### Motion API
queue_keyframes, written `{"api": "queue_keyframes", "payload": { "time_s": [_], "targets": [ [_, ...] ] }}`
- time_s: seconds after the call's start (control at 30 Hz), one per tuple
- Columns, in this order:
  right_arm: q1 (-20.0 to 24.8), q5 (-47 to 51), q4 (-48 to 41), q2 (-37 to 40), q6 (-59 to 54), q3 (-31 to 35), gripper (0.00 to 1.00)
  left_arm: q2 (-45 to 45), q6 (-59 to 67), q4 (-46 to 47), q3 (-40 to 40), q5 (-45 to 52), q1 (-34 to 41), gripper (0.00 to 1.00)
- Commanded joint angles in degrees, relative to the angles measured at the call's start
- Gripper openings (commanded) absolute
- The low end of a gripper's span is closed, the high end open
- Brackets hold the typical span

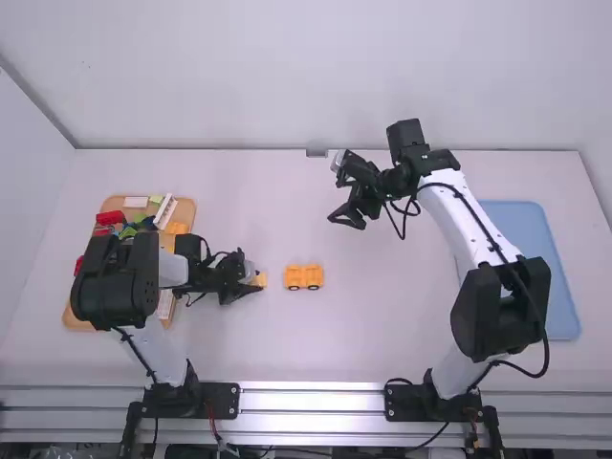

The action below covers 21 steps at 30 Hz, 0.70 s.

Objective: Assemble lego blocks to make yellow taxi

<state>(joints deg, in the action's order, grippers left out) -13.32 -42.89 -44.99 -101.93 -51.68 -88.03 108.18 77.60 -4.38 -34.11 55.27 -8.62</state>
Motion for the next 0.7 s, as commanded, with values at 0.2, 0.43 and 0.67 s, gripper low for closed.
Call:
{"api": "queue_keyframes", "payload": {
  "time_s": [0.2, 0.43, 0.67],
  "targets": [
    [2.86, -3.28, -3.98, 0.04, -5.99, -1.25, 0.99, -0.15, 2.16, 0.87, -0.66, 2.95, -0.35, 0.22],
    [8.28, -18.49, -2.47, 0.02, -26.69, 10.86, 0.99, -6.82, 1.86, 18.38, -9.57, 3.91, 3.50, 0.02],
    [5.44, -23.91, 34.73, 0.00, -9.88, 33.75, 0.99, -8.39, 7.45, 26.51, -15.06, 3.69, 9.11, 0.05]
  ]
}}
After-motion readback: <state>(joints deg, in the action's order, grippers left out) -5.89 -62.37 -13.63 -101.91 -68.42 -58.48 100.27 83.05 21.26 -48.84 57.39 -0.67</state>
